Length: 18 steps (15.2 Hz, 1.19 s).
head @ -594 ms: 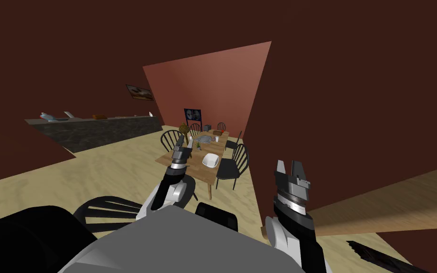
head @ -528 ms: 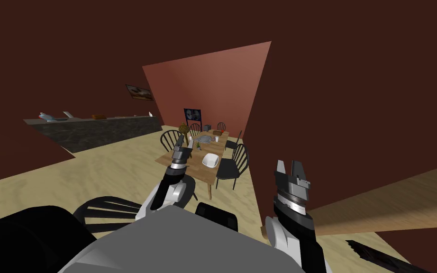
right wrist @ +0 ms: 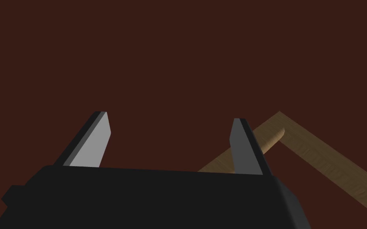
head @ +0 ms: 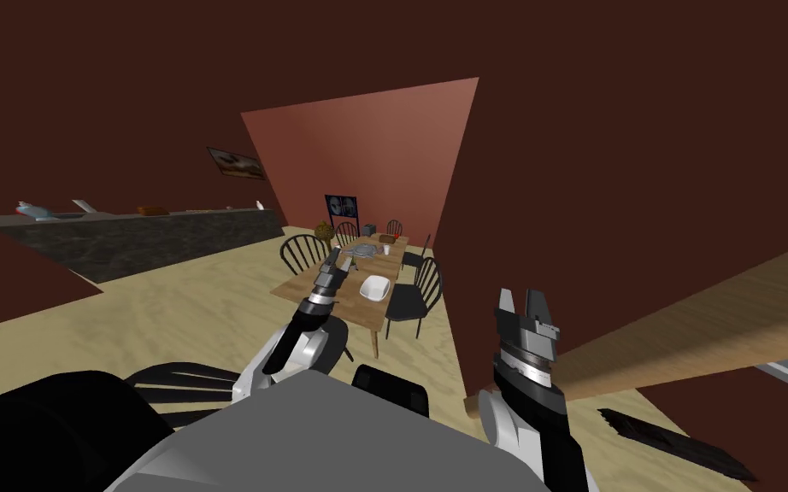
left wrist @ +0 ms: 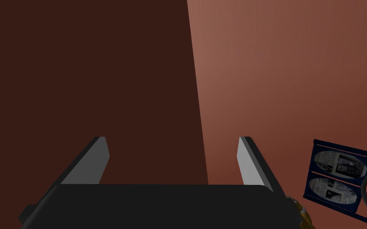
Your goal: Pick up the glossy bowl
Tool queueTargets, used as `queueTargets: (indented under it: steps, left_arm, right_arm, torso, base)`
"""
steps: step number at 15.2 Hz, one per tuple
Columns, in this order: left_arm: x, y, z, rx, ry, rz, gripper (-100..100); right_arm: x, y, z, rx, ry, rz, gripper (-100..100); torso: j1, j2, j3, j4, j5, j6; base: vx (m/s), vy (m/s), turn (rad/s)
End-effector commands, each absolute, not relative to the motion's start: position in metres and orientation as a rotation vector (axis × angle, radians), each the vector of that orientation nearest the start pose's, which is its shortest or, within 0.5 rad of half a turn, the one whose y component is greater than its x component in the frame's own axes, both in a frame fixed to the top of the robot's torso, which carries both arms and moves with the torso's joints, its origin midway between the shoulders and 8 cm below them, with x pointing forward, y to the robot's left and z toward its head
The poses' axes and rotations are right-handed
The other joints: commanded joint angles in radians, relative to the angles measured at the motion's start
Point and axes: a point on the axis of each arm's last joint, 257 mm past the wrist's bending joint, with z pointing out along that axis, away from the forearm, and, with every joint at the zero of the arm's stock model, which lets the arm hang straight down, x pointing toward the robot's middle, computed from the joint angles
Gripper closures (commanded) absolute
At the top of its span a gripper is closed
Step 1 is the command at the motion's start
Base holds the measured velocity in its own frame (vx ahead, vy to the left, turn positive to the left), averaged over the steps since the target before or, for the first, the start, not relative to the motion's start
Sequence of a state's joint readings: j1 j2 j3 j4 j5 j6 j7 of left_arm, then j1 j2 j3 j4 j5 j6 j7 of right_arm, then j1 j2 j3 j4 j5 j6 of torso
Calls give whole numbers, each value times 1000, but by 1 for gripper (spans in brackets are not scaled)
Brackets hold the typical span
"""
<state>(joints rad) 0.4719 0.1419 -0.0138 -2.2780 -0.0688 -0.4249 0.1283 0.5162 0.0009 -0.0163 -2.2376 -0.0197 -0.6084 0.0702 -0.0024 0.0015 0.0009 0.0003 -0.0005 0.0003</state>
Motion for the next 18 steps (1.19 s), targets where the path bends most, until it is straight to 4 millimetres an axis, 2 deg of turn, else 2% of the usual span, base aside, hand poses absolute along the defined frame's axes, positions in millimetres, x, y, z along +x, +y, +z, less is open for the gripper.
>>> queueTargets:
  steps: [1,9,10,18]
  left_arm:
    - [369,259,1,-648,834,-1366,-100]
    - [389,281,-47,-791,984,-1304,-100]
    - [392,288,-59,-829,1016,-1287,-100]
    - [402,315,-108,-992,1126,-1207,-100]
  right_arm:
    - [331,-288,21,601,578,1237,0]
    - [331,-288,21,601,578,1237,0]
    - [331,-288,21,601,578,1237,0]
    - [331,-288,21,601,578,1237,0]
  torso:
    - [0,0,0,0,0,0]
    - [0,0,0,0,0,0]
    - [0,0,0,0,0,0]
    - [1,-1,-1,0,0,0]
  base:
    - [-21,-37,-107]
    - [-16,-40,-121]
    - [-13,-44,-145]
    - [-8,-30,-112]
